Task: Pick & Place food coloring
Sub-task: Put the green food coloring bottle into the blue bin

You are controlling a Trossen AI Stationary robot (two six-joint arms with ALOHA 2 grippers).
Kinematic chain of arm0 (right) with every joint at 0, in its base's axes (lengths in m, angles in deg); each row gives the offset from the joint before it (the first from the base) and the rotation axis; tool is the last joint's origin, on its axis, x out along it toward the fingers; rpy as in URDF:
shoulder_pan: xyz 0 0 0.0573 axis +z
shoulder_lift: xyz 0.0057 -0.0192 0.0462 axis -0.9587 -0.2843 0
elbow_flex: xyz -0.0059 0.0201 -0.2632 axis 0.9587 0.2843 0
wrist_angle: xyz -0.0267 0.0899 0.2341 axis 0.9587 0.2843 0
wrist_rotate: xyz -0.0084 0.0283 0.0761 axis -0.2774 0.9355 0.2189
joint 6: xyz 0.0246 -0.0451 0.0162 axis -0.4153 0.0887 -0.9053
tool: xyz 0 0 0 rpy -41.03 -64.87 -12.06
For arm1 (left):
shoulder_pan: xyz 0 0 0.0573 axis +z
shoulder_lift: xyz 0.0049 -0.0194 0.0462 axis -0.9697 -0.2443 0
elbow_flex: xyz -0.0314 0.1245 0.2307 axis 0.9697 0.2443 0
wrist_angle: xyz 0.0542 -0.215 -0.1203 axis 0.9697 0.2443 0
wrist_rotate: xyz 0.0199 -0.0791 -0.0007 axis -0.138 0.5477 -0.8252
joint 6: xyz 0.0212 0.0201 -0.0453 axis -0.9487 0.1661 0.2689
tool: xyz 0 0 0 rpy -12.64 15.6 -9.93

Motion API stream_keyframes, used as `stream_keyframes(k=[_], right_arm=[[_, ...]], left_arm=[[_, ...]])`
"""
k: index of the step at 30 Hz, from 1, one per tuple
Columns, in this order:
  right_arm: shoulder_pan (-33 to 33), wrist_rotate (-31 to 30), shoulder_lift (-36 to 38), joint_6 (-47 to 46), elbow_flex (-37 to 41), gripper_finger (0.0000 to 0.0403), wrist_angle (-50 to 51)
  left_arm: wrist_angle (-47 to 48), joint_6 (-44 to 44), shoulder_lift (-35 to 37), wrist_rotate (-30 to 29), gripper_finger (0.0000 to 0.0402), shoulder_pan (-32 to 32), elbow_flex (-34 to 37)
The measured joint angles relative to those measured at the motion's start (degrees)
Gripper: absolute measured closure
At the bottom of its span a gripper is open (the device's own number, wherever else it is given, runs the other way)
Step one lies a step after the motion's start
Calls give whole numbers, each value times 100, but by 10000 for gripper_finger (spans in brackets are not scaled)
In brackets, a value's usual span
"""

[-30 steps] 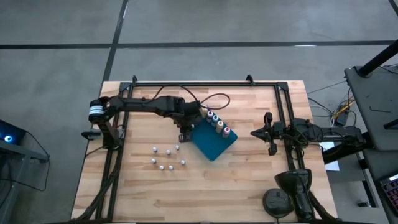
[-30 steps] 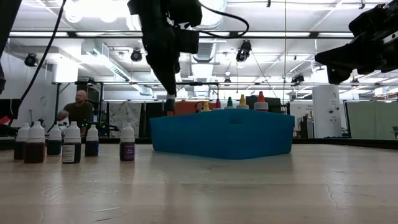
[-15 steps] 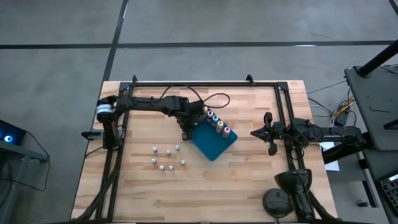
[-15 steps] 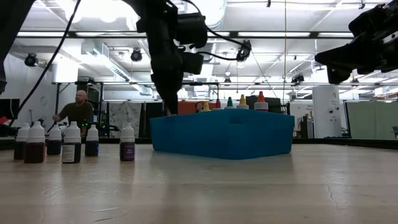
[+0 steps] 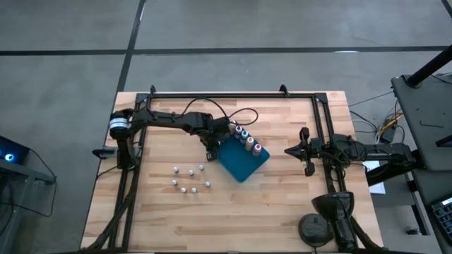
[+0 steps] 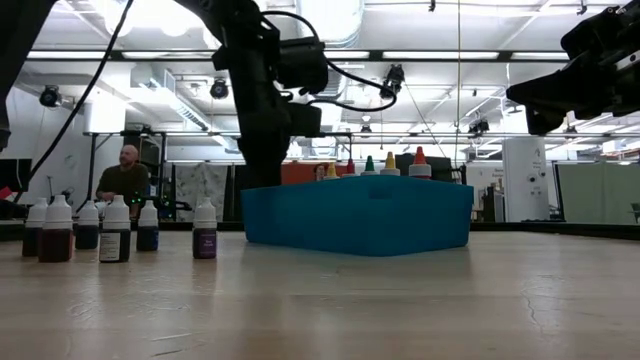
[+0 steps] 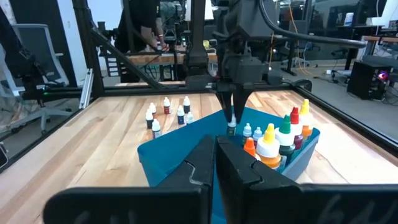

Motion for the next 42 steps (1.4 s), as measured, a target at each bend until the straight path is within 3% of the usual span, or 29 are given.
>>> stream_keyframes(k=[36,42], right_arm=[[0,-2,0,-4,0,394,-1],[0,-2,0,-11,0,394,0]], left_arm=[[-516,131,0,-129,371,146,400],[-534,151,0,-129,356,146,401]])
